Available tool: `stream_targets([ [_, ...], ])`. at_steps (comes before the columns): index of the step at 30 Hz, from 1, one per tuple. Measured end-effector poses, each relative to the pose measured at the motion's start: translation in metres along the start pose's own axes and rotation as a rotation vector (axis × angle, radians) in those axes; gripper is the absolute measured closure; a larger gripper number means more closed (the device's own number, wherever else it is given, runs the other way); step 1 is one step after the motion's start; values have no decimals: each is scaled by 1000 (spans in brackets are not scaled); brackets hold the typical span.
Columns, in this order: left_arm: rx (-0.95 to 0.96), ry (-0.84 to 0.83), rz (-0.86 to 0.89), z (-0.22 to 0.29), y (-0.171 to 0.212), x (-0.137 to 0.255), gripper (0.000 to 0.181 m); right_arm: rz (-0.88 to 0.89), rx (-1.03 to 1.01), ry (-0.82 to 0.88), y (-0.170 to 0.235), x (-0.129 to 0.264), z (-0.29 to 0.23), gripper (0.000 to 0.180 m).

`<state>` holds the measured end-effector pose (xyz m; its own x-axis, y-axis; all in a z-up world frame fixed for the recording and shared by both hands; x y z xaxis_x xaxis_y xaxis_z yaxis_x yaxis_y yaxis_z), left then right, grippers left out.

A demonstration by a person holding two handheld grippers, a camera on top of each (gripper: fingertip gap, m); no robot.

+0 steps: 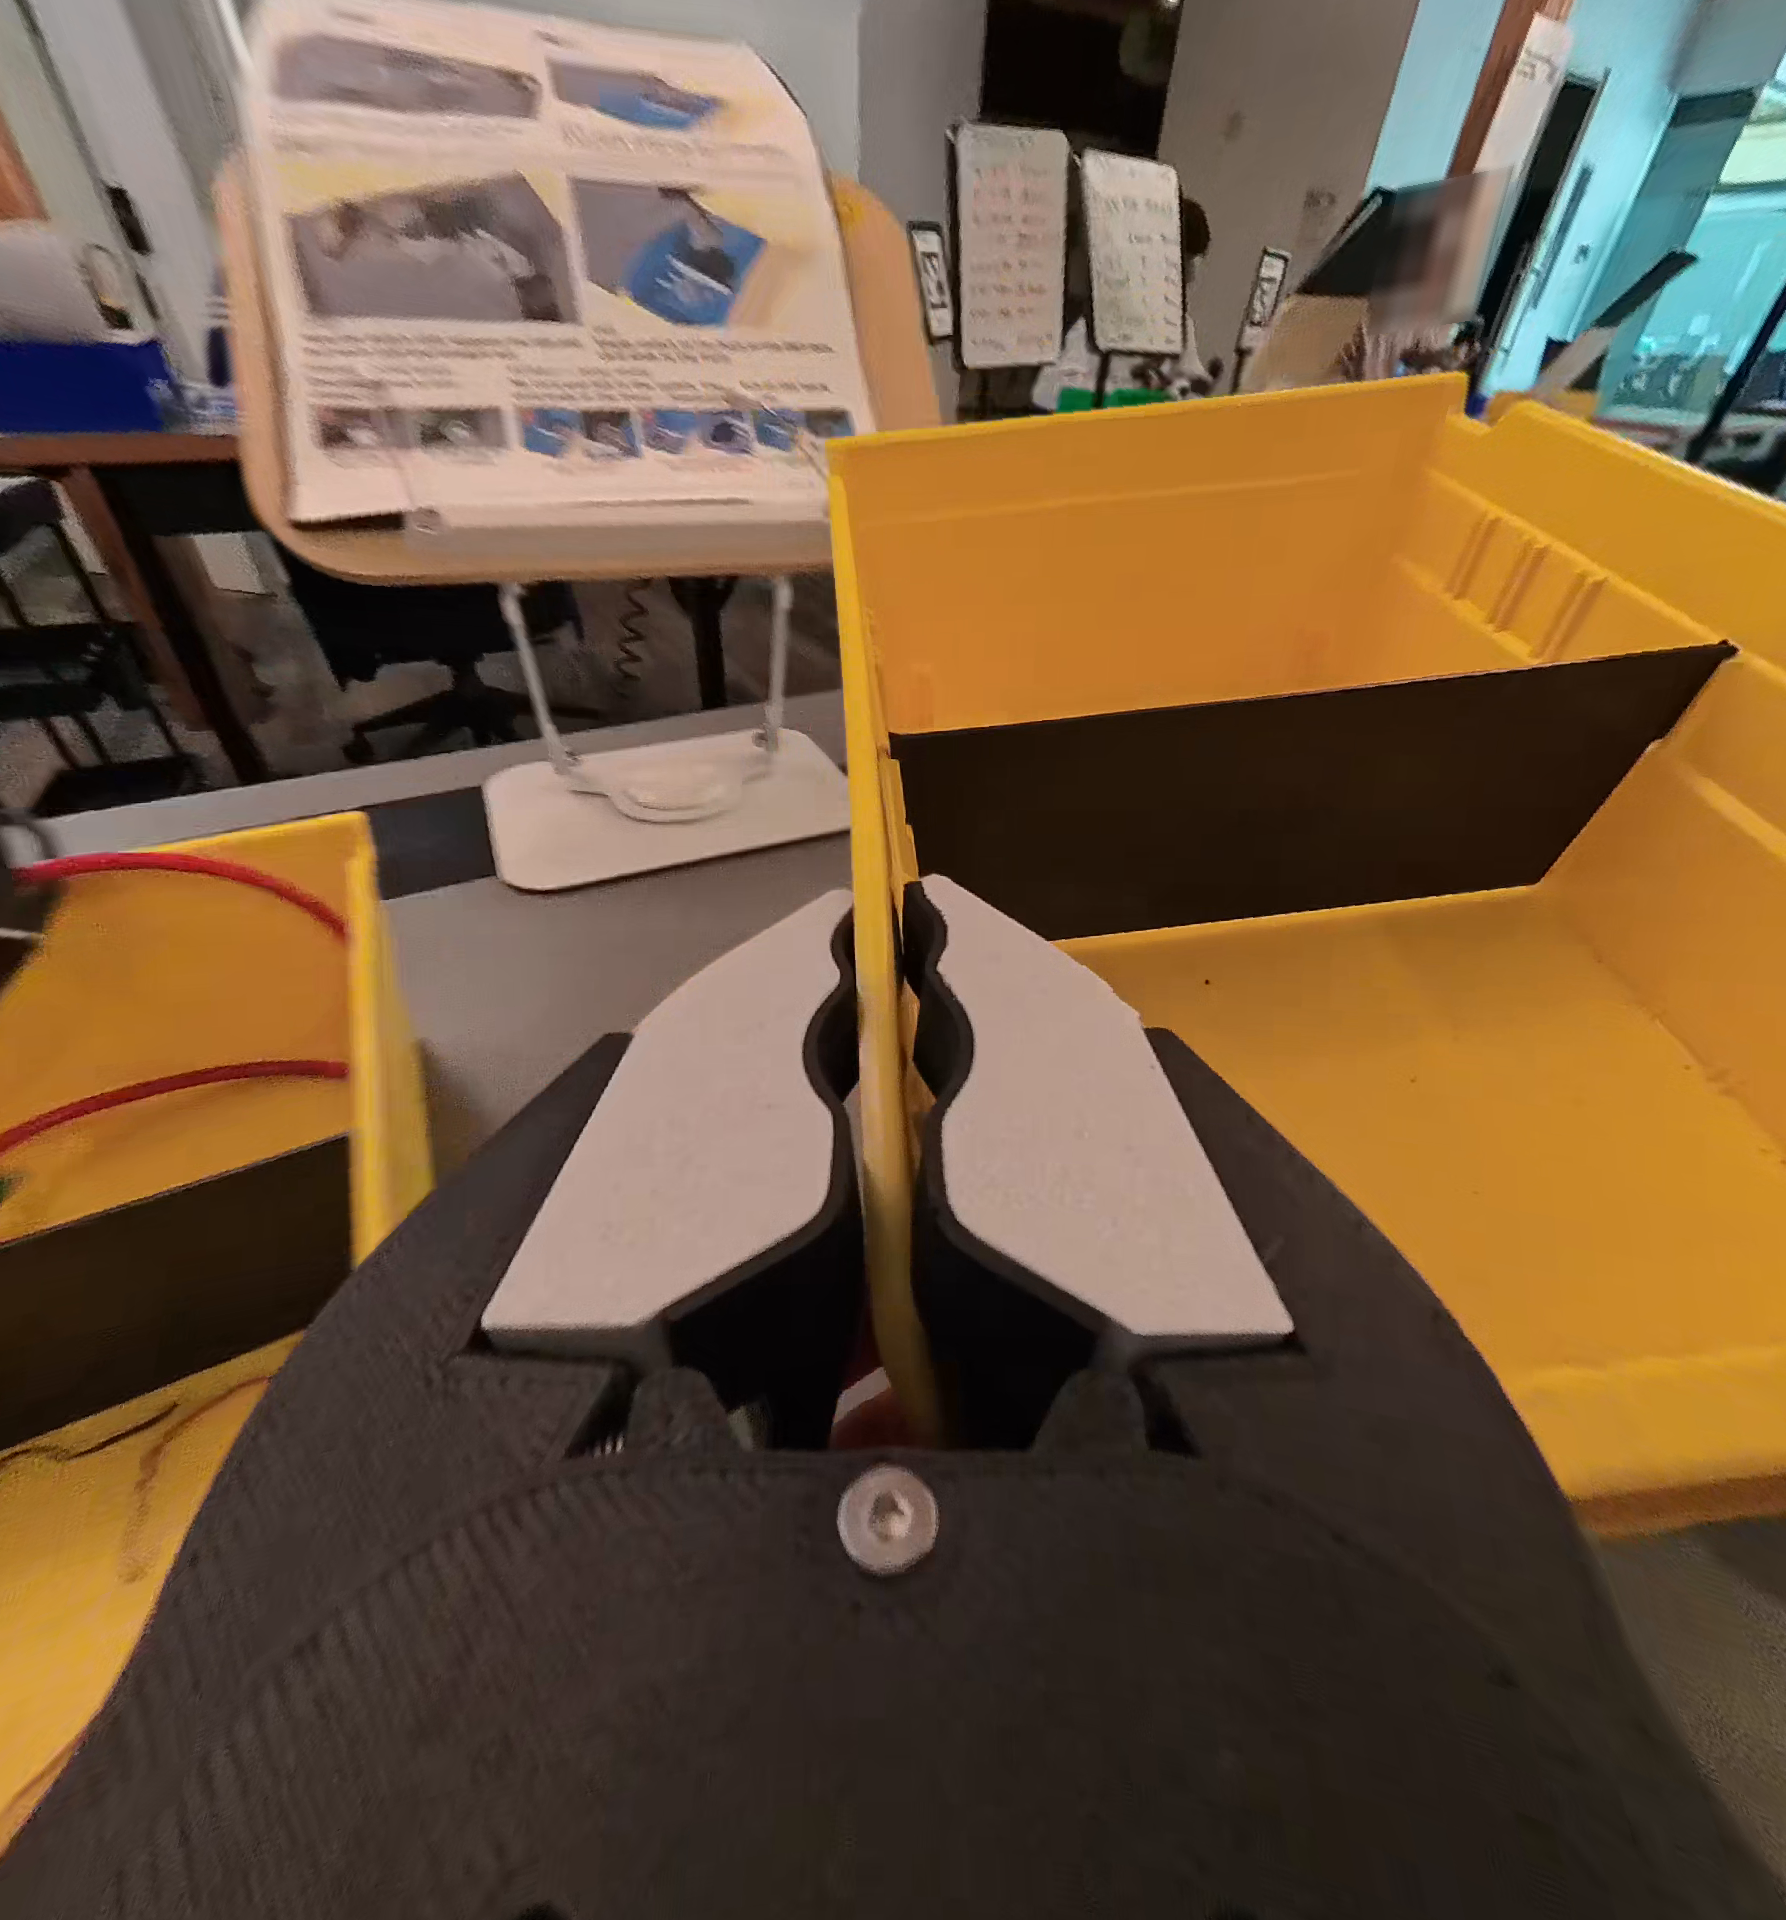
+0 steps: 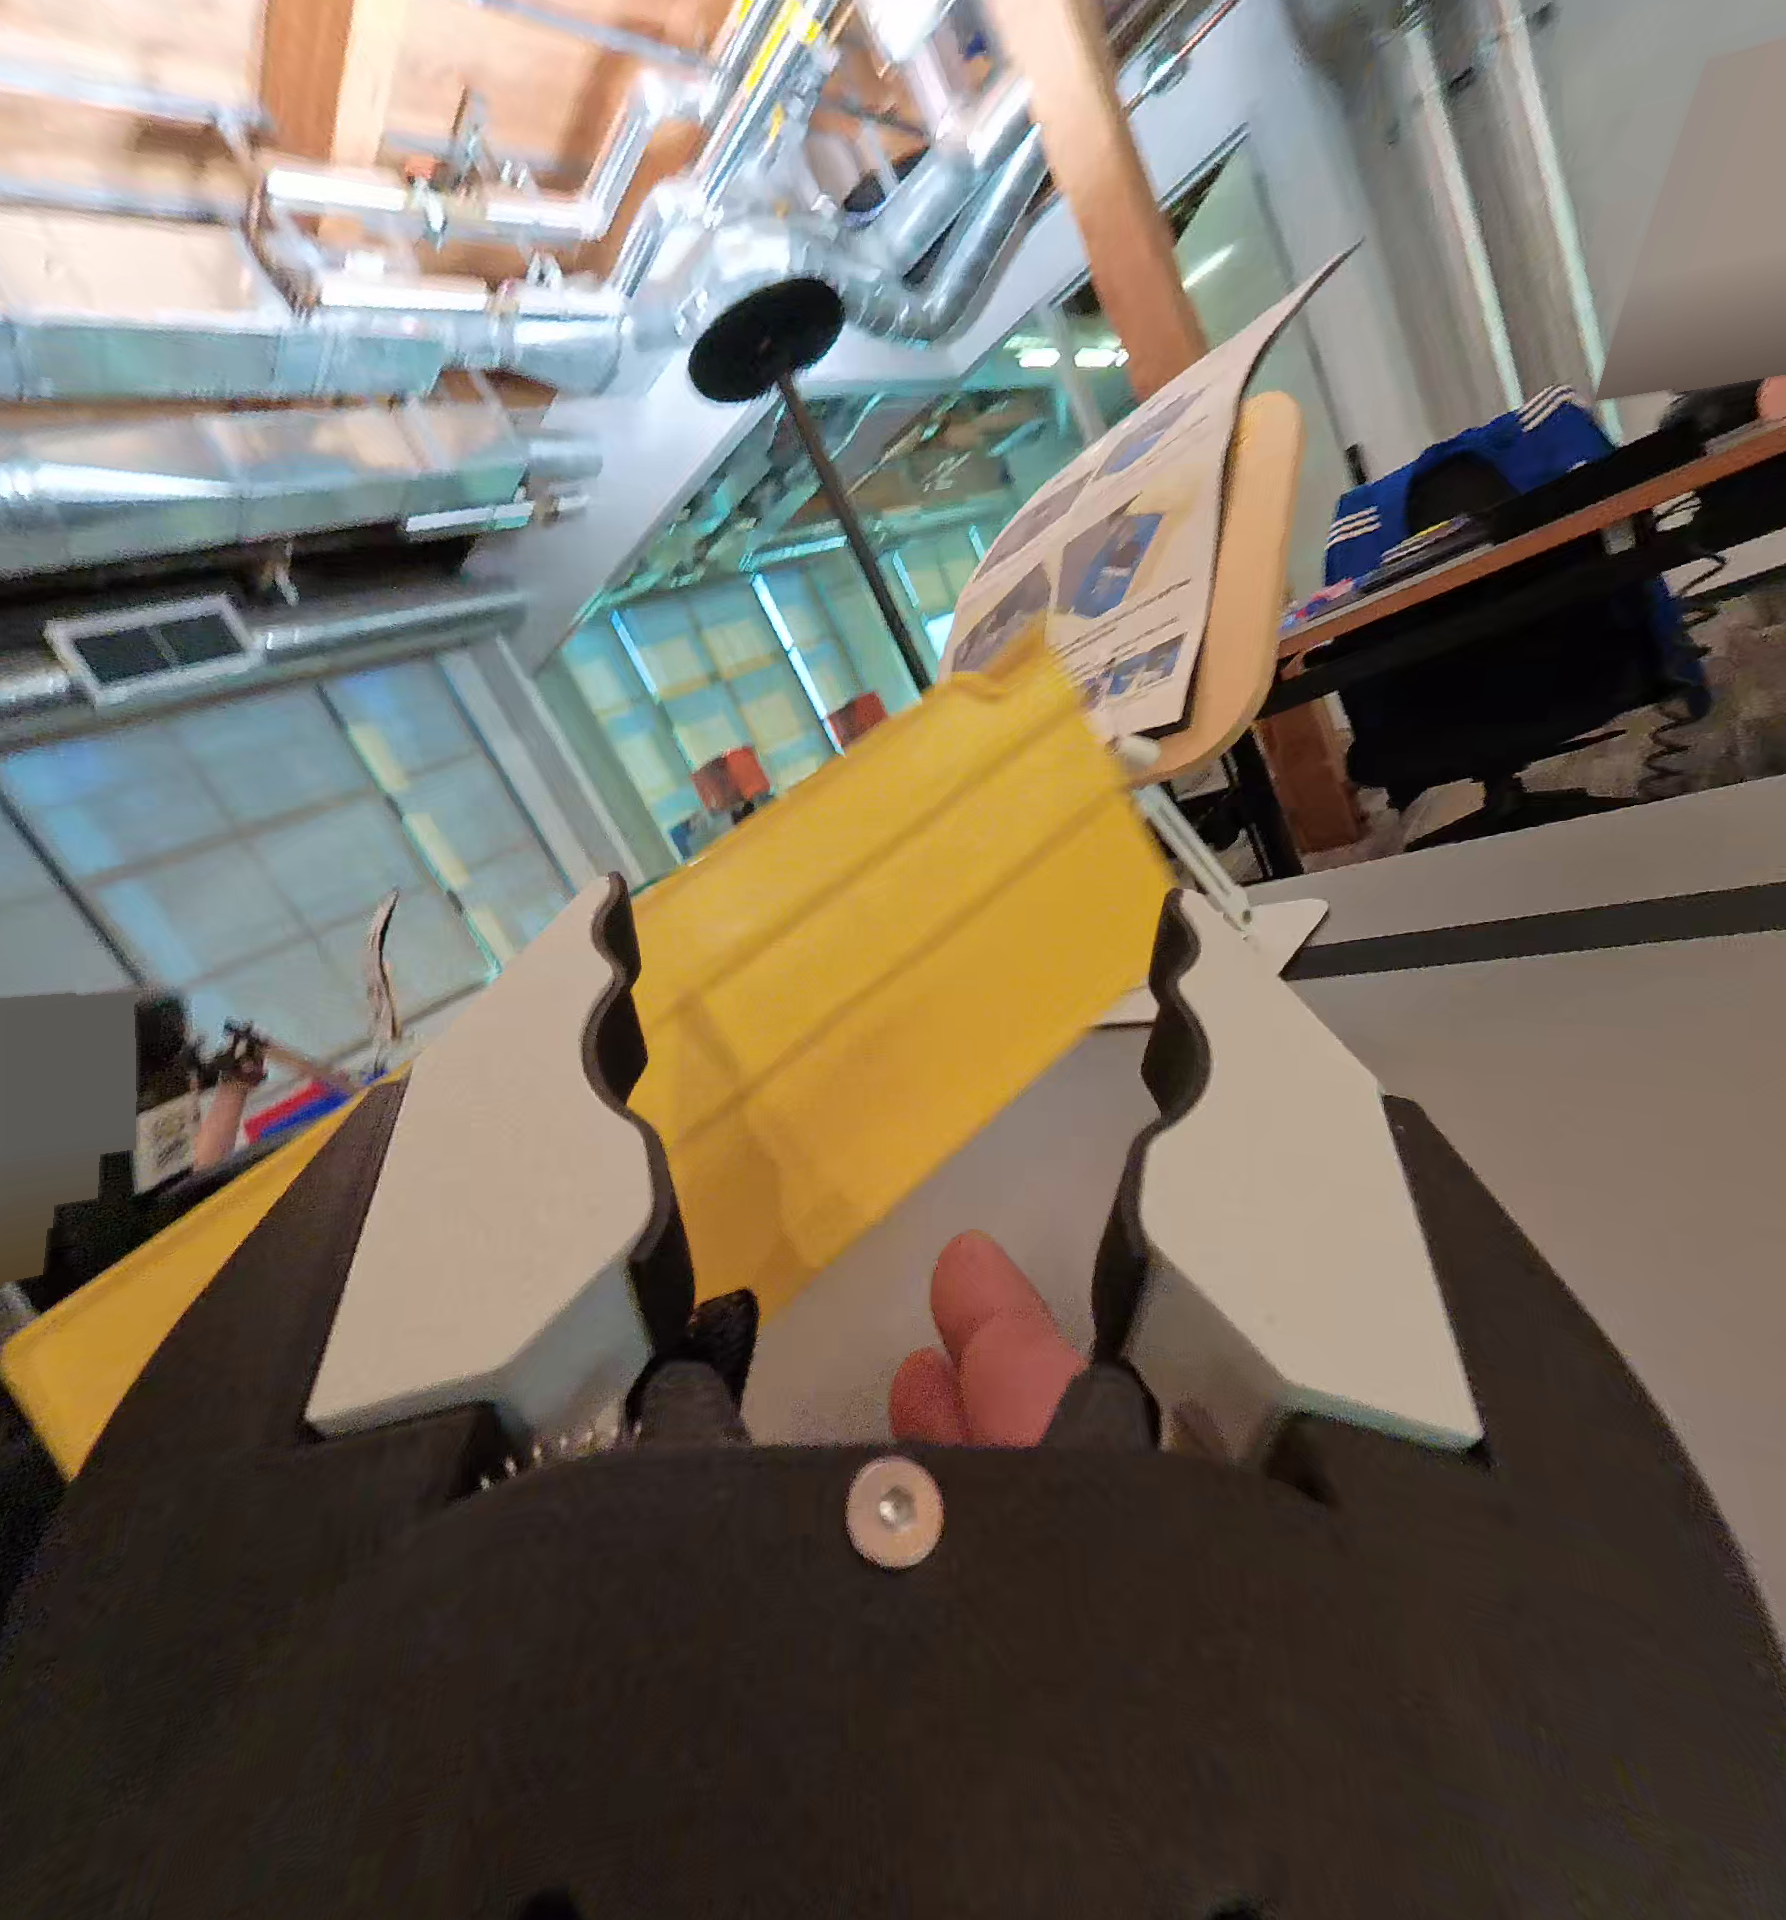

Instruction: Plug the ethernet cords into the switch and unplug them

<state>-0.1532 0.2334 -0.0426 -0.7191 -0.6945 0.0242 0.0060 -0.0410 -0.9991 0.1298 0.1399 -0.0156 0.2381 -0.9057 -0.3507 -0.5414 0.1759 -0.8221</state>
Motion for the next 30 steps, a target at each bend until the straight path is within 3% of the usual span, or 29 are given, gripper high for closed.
stream_targets([
  [5, -19, 106, -53, 58, 30, -40, 175, -98, 48, -35, 11, 9, -6, 76],
  [13, 84, 166, -90, 99, 61, -85, 168, -174, 114, -23, -3, 25, 26, 83],
  [21, 161, 254, -128, 140, 85, -96, 146, -221, -1, -9, -6, 44, 79, 87],
  [27, 221, 365, -75, 168, 78, -99, 129, -249, -38, 18, -15, 59, 119, 93],
  [28, 234, 384, -71, 172, 76, -100, 128, -231, -50, 35, -19, 61, 124, 97],
  [30, 276, 427, -63, 181, 74, -101, 128, -169, -62, 94, -29, 68, 136, 125],
])
Point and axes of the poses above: each gripper's, where its closed fingertips meet, x back along the fingers, y out of its underside, z = x × y across the jaws, the point moved 3 cm from there along x, back along the fingers, and after that the axes turned 4 degrees about z, right-handed, at the moved point
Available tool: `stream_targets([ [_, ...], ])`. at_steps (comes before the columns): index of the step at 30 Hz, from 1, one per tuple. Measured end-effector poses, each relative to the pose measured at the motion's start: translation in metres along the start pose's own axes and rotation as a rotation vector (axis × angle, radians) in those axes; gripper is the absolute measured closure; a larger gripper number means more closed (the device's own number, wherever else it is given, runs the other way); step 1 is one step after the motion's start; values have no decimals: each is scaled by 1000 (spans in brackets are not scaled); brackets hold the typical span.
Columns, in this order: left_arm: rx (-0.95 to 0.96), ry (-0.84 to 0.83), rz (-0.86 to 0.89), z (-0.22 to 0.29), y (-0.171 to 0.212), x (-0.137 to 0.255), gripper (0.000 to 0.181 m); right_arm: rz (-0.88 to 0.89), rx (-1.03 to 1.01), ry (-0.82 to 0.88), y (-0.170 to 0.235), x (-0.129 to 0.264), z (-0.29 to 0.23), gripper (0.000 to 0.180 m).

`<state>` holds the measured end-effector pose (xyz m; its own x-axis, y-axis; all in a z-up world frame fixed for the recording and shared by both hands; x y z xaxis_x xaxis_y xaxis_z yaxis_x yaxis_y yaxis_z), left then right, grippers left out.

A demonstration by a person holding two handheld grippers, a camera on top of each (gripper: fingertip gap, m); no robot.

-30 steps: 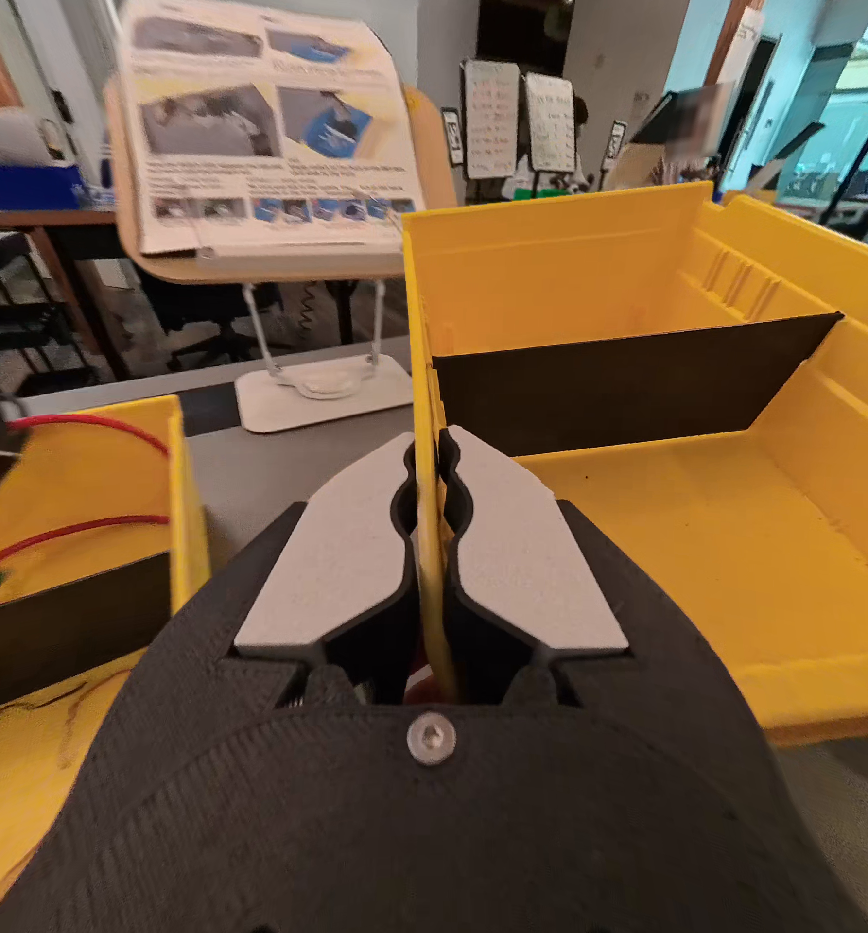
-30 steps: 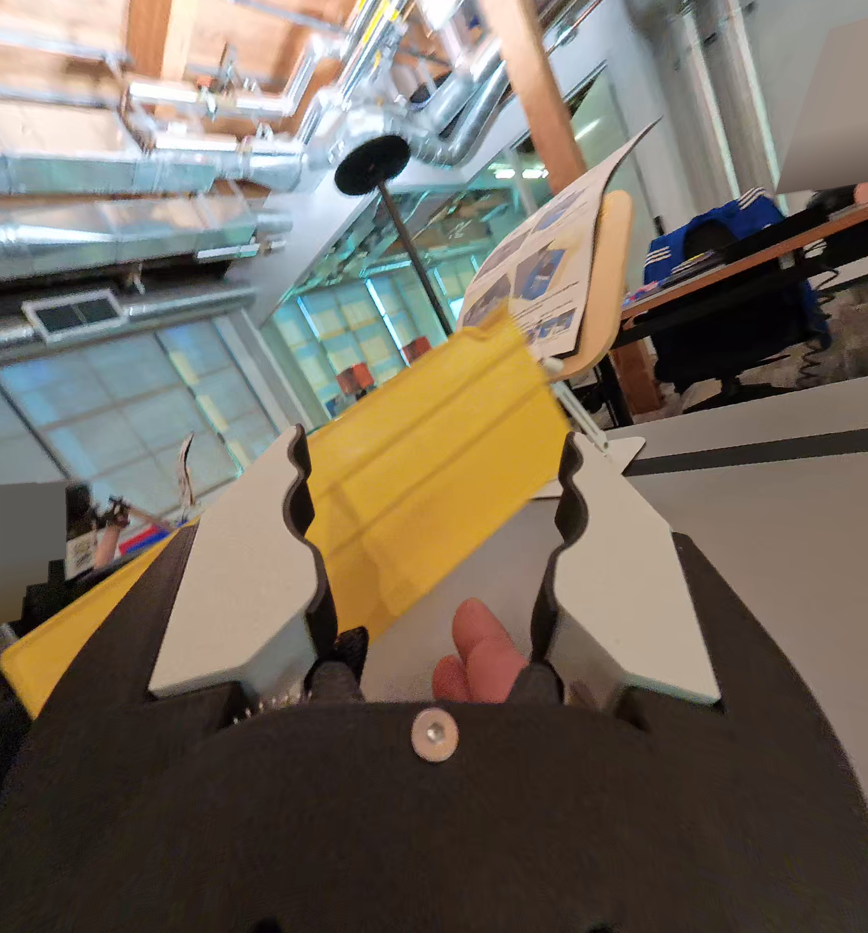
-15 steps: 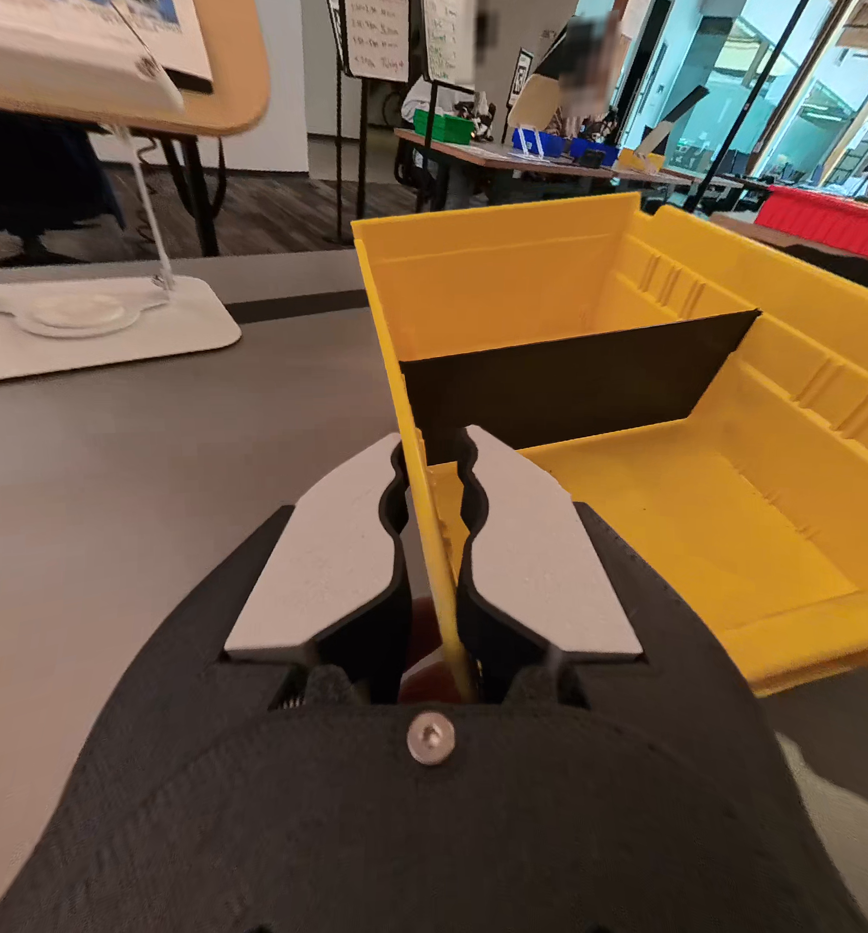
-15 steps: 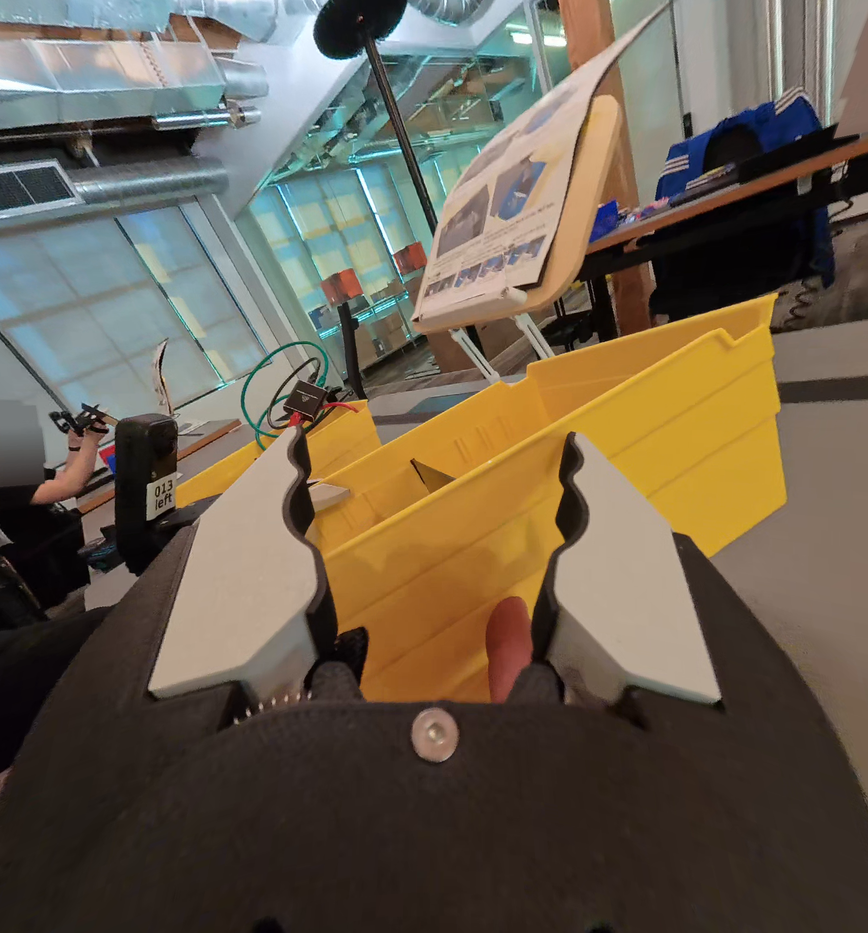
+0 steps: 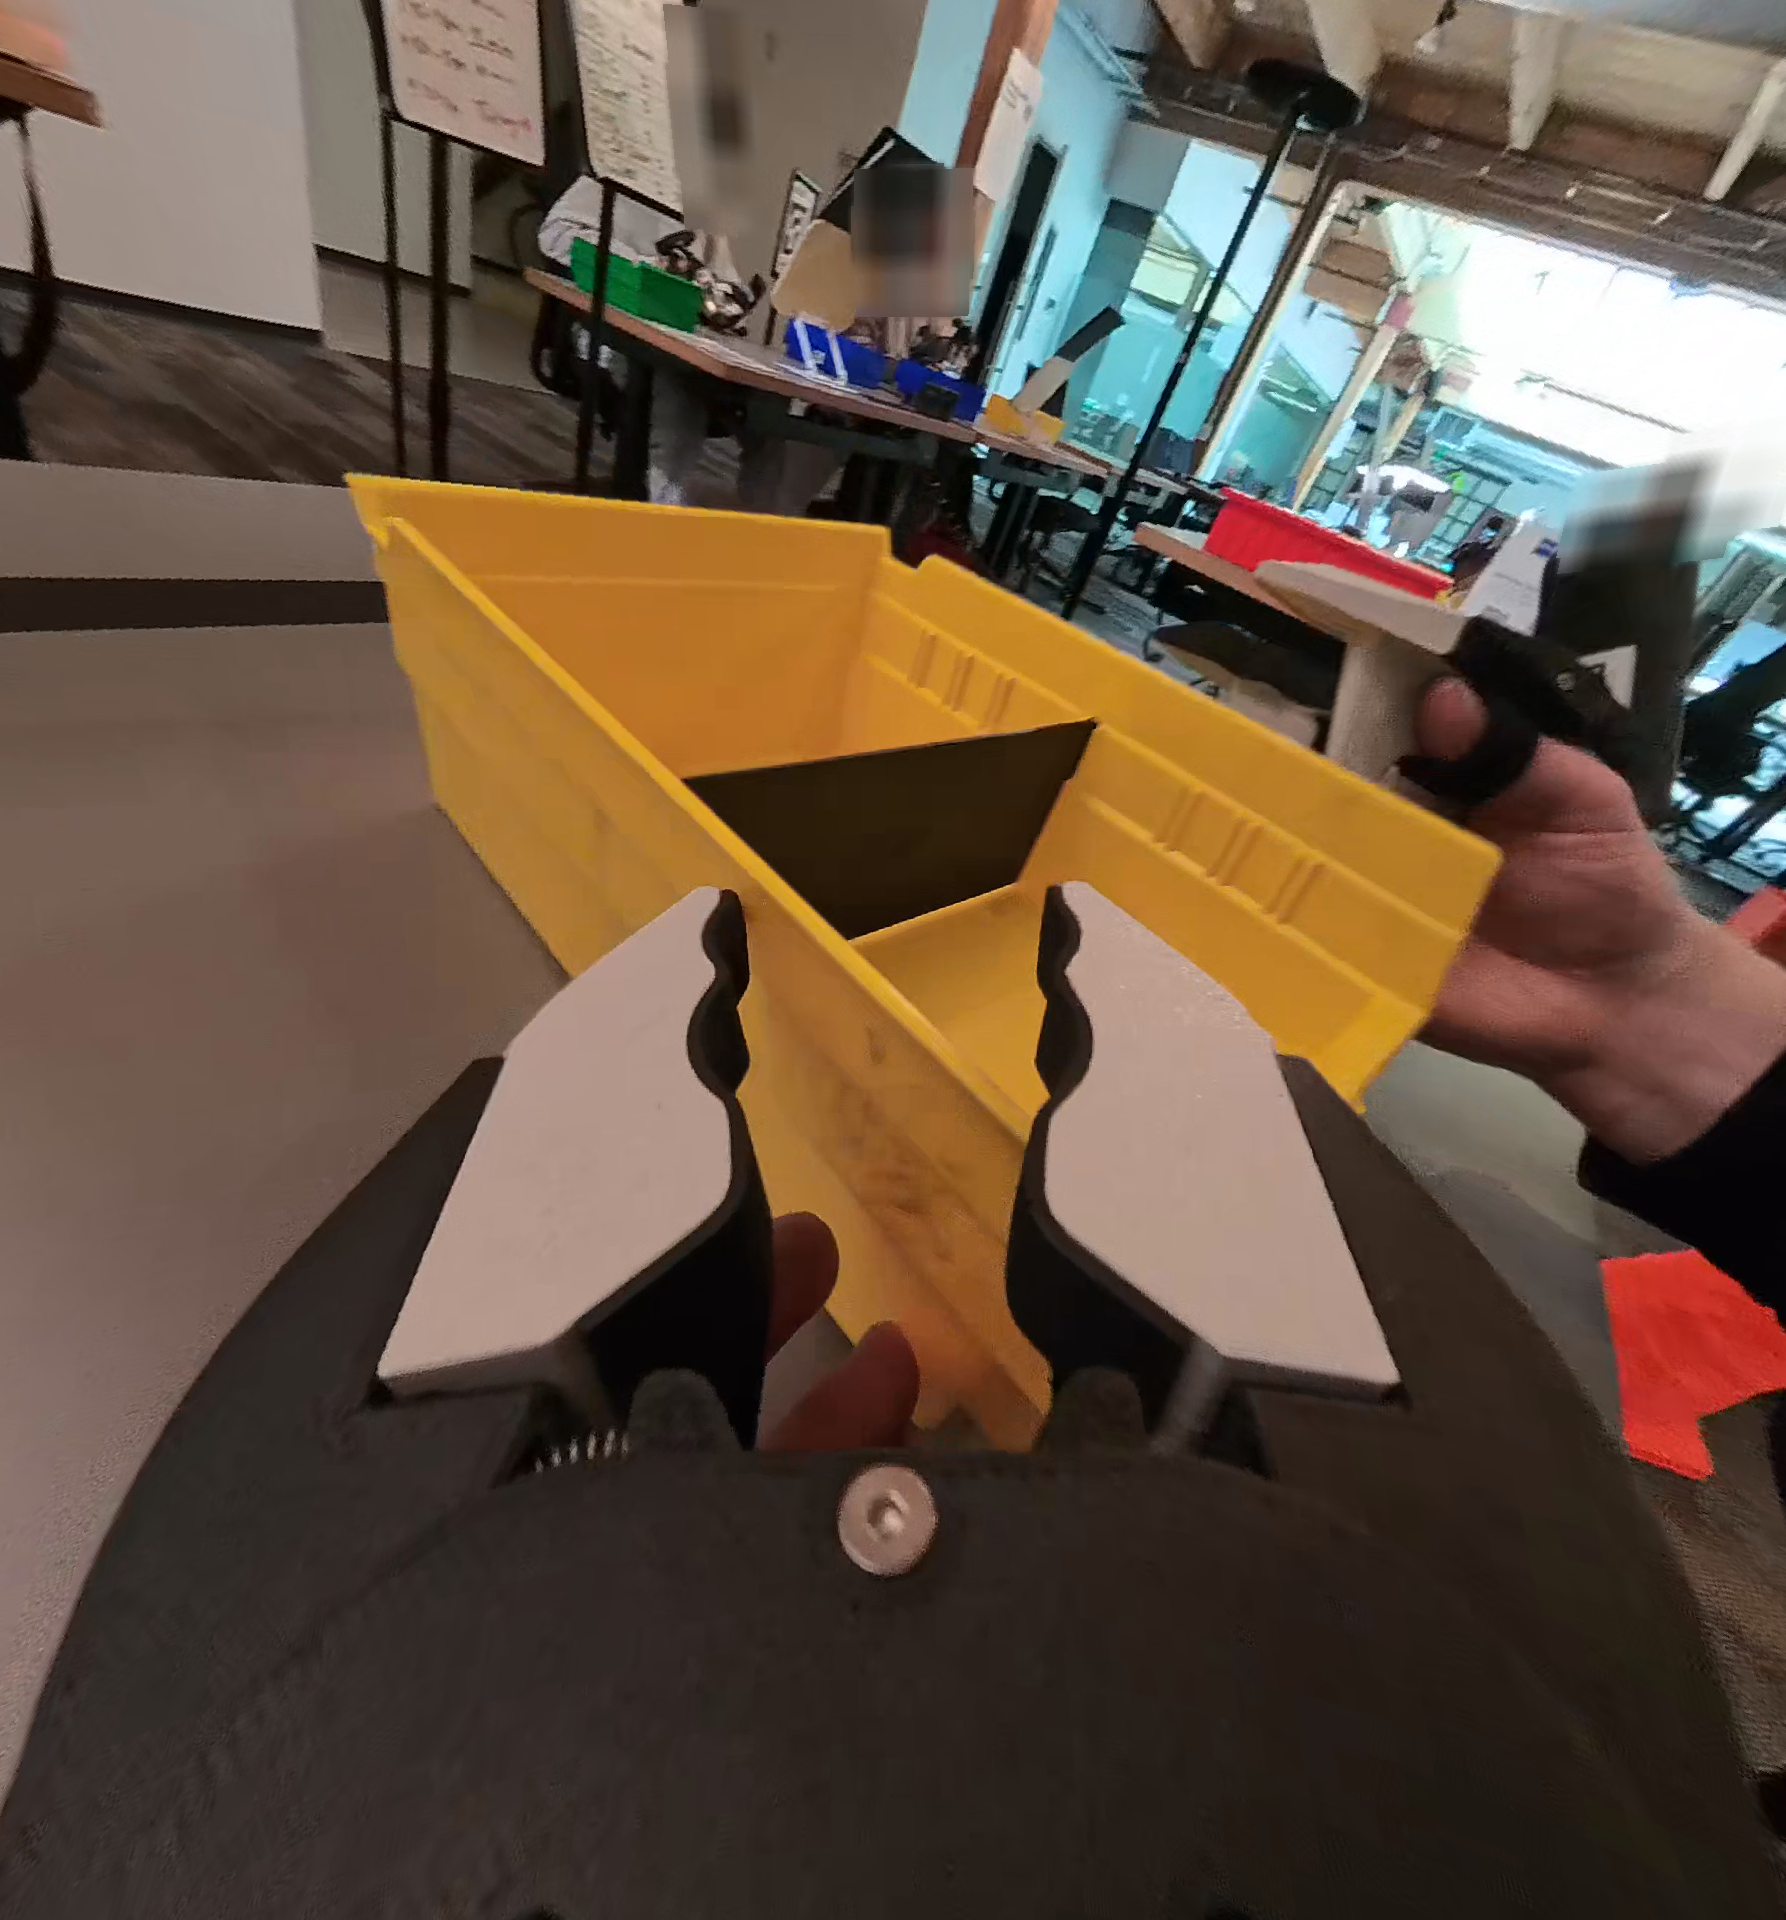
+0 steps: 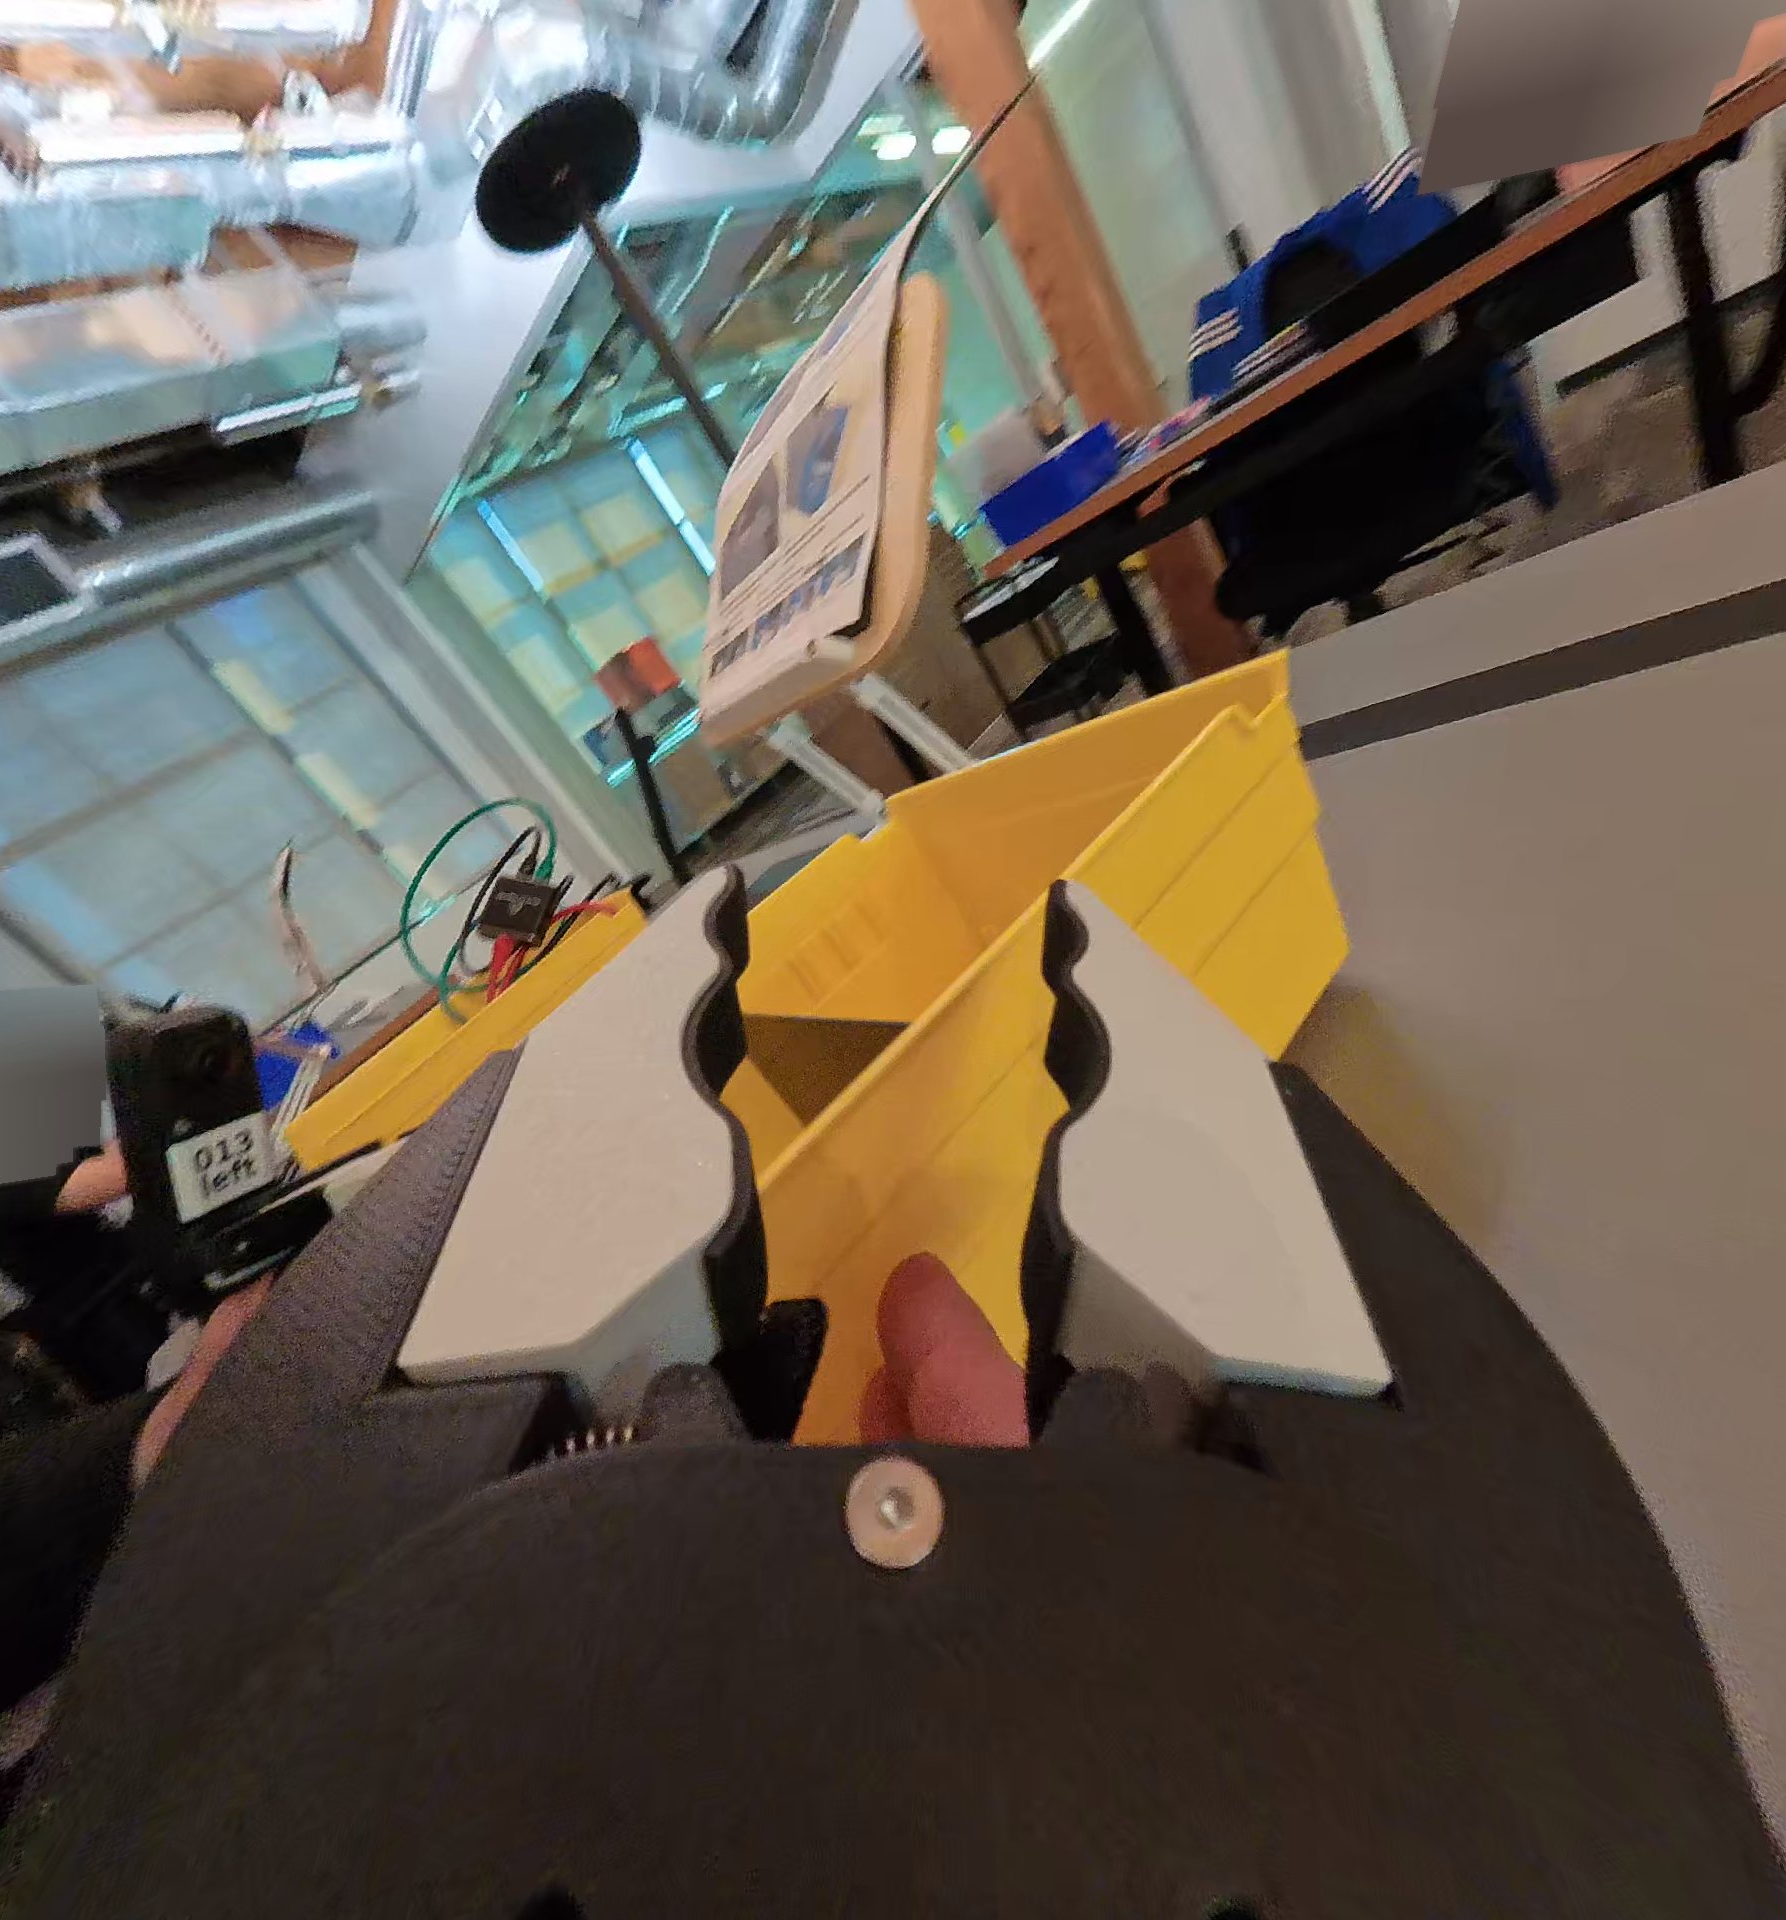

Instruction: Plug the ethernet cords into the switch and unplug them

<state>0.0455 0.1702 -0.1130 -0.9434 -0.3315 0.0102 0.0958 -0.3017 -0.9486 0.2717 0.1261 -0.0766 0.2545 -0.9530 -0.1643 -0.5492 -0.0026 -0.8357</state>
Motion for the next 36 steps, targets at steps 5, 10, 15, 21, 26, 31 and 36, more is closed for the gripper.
stream_targets([
  [5, 50, 38, -1, 14, 4, -16, 122, -22, 60, 81, -1, 8, 12, 101],
  [10, 112, 95, 16, 31, 6, -40, 110, -55, 213, 190, -13, 9, 26, 100],
  [15, 119, 160, 30, 48, 10, -65, 95, -87, 305, 297, -24, 15, 49, 98],
  [21, 43, 141, 131, 40, -35, -33, 93, -21, 576, 458, -66, 31, 44, 96],
  [26, -245, -177, 212, -37, -111, 67, 95, 13, 879, 398, -73, 15, -30, 106],
  [31, -596, -738, 127, -152, -162, 211, 92, 60, 1131, 187, -36, -23, -131, 124],
  [36, -744, -1166, -74, -241, -155, 335, 85, -17, 899, -37, 29, -60, -193, 127],
])
Point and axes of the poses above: each gripper's, where its closed fingertips meet, x back along the fingers, y out of its underside, z = x × y across the jaws, the point moved 3 cm from there along x, back along the fingers, and after that the axes turned 4 degrees about z, right-handed, at the moved point
